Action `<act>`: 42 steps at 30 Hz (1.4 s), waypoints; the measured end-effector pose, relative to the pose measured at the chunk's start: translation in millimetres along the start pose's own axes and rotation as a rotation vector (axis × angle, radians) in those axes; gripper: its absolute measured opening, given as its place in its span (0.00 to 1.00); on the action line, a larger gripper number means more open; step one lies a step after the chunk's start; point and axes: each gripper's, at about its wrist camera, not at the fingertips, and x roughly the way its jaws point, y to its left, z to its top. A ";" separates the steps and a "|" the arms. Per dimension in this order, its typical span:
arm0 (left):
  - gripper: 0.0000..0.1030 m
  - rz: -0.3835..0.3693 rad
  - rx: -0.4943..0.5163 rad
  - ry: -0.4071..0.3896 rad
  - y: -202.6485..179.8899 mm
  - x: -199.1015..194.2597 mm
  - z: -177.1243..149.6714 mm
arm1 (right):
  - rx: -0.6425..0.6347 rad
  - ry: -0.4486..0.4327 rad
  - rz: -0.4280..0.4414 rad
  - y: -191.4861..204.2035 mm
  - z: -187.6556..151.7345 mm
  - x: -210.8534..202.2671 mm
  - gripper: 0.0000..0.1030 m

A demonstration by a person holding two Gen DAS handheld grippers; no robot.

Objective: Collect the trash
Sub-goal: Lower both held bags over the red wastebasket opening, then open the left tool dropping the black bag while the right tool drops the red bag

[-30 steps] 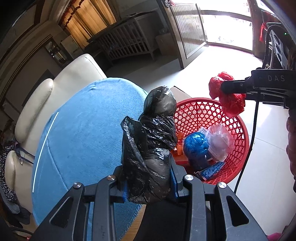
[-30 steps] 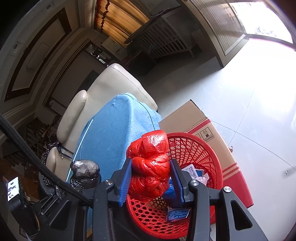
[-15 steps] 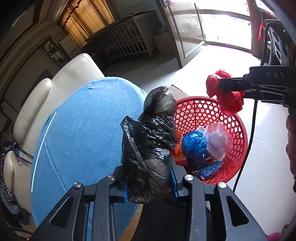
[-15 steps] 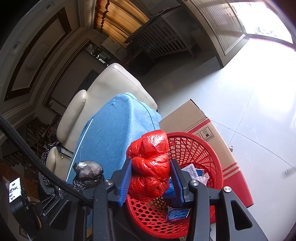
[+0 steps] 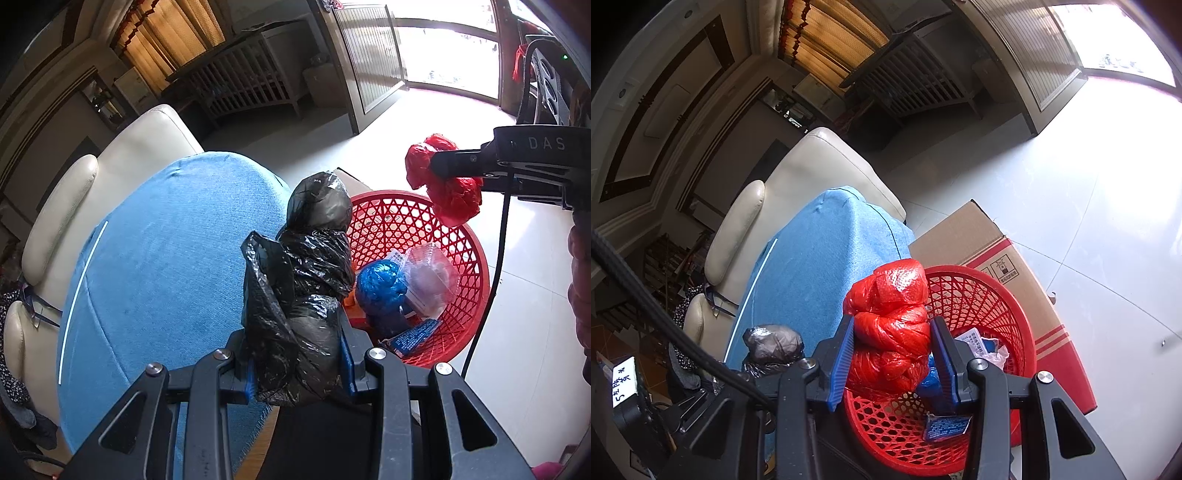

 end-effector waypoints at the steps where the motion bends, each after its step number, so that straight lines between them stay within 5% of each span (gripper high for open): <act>1: 0.36 0.000 0.000 0.000 0.1 0.0 0.2 | 0.001 0.001 0.001 -0.1 0.0 0.0 0.42; 26: 0.37 -0.037 0.000 -0.005 -1.2 -3.3 5.3 | -0.012 -0.022 -0.012 4.1 4.0 -4.8 0.44; 30: 0.42 -0.035 -0.010 -0.007 -1.2 -3.1 5.9 | -0.023 -0.039 -0.025 8.1 4.4 -9.1 0.50; 33: 0.60 -0.034 -0.019 -0.028 -0.2 -5.9 6.8 | -0.019 -0.043 -0.013 10.4 5.1 -11.7 0.52; 42: 0.68 -0.028 -0.046 -0.053 6.1 -10.7 9.7 | -0.026 -0.061 -0.008 15.2 8.2 -15.0 0.52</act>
